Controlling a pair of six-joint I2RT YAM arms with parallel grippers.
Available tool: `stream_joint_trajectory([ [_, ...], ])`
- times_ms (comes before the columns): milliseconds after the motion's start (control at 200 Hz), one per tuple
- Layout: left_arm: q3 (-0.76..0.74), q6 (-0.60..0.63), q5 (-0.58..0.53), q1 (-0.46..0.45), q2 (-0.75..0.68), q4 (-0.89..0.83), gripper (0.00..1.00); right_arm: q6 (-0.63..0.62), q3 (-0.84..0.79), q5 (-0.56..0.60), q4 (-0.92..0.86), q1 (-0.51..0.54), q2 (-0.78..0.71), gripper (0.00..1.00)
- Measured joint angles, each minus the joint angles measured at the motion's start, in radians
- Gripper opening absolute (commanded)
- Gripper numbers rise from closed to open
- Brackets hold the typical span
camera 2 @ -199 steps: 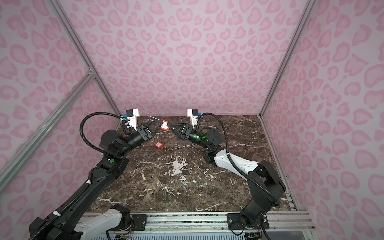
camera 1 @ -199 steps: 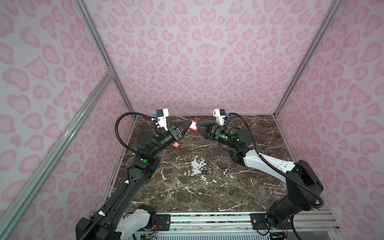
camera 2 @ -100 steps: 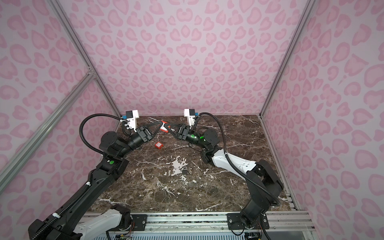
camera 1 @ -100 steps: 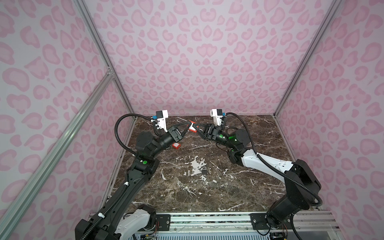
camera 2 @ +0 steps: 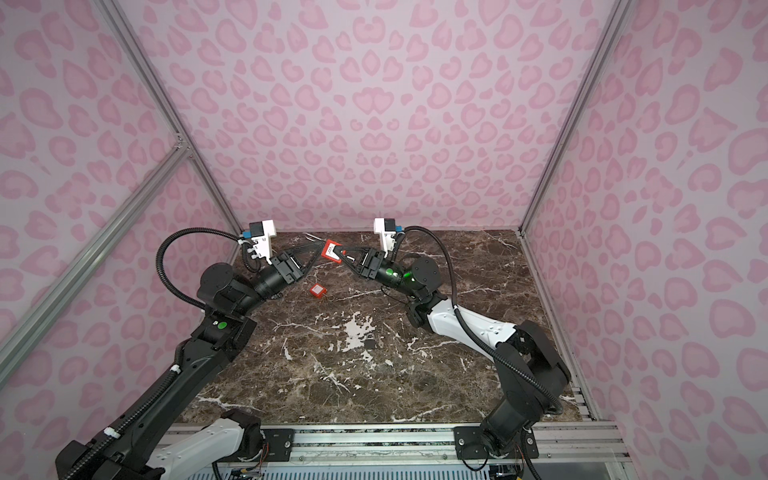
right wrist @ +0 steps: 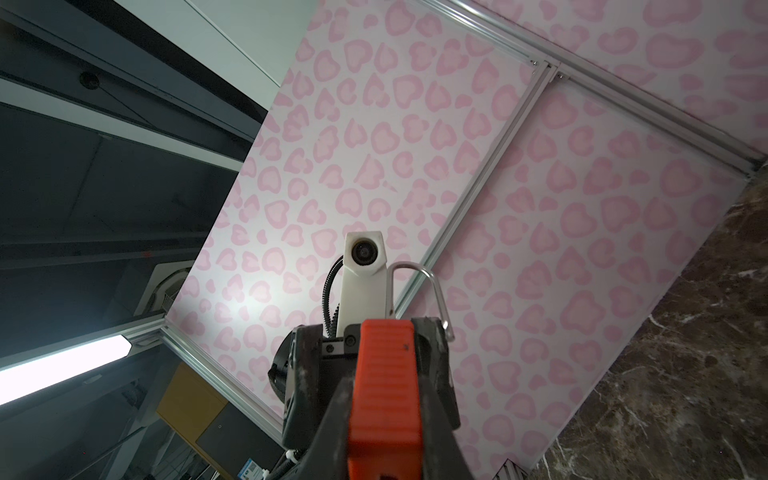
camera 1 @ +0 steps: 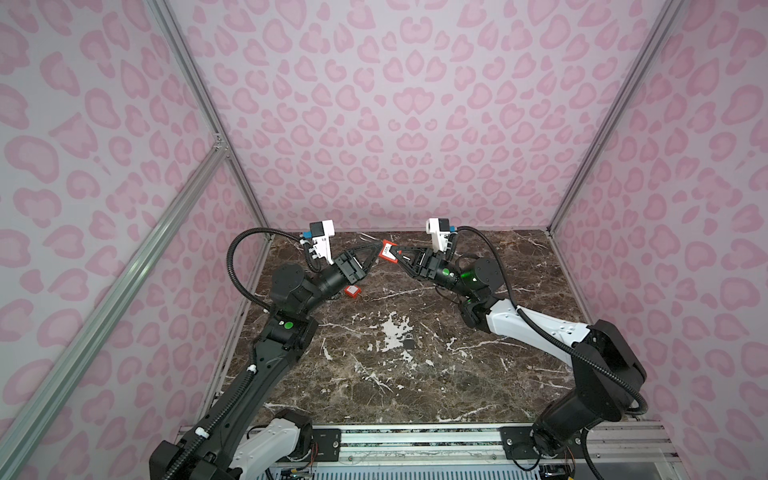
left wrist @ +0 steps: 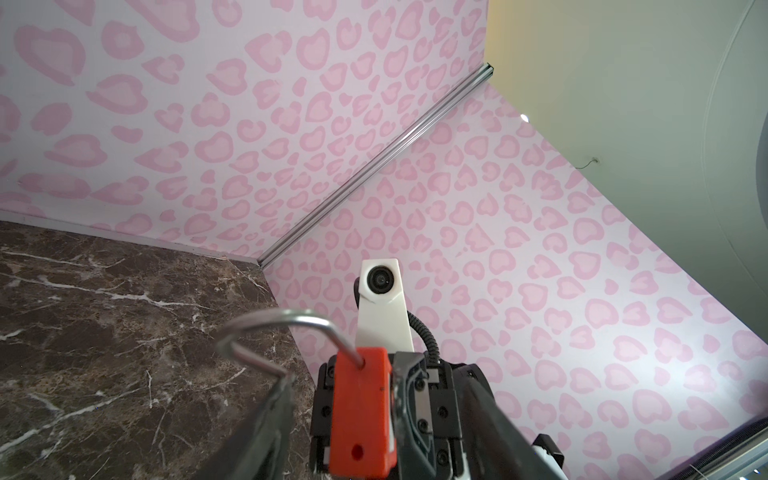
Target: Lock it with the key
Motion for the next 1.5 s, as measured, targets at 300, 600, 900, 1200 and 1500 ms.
stream_joint_trajectory([
  [300,-0.006,0.003,0.002,0.040,-0.011,-0.010,0.72,0.000,-0.064,-0.015,-0.032,-0.060,-0.080,0.08],
  [600,0.048,-0.001,0.056,0.080,0.024,-0.011,0.69,-0.001,-0.088,-0.041,-0.067,-0.071,-0.127,0.08],
  [900,0.054,-0.015,0.083,0.081,0.050,-0.008,0.50,-0.001,-0.079,-0.052,-0.073,-0.051,-0.116,0.08],
  [1200,0.054,-0.021,0.093,0.081,0.050,-0.008,0.35,-0.001,-0.064,-0.056,-0.067,-0.048,-0.092,0.08],
  [1500,0.054,-0.027,0.095,0.082,0.046,-0.008,0.15,-0.001,-0.064,-0.053,-0.066,-0.052,-0.089,0.07],
])
